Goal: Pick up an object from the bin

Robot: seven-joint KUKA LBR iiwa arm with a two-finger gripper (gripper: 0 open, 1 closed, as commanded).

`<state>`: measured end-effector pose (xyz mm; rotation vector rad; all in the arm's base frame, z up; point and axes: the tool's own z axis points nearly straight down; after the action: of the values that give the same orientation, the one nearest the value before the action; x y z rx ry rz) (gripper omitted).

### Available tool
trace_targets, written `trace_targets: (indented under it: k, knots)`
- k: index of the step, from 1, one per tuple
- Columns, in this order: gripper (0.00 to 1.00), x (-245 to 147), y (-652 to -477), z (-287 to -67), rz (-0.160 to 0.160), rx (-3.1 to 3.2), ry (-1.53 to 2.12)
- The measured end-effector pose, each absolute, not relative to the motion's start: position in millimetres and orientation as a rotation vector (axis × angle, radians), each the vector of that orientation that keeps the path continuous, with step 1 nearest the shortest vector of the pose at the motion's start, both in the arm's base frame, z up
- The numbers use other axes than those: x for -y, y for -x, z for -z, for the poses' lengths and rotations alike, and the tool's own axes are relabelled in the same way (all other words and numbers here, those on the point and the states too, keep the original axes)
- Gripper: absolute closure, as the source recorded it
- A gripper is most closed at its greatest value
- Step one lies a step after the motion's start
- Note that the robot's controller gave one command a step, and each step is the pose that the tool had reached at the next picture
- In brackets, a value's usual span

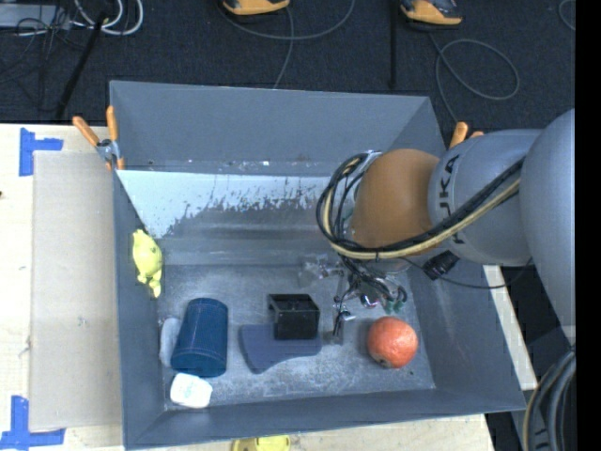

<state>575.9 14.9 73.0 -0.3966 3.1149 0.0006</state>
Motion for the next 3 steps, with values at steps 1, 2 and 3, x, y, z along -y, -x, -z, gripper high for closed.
trace_targets:
  k: [1,2,3]
  knots:
    - [0.0,-31.6,-575.3,-93.4,-0.001,-3.101,0.508]
    - [0.0,-53.1,-564.8,-101.3,0.0,-3.142,0.034]
    - [0.0,-57.9,-553.9,-89.2,0.0,-3.133,0.252]
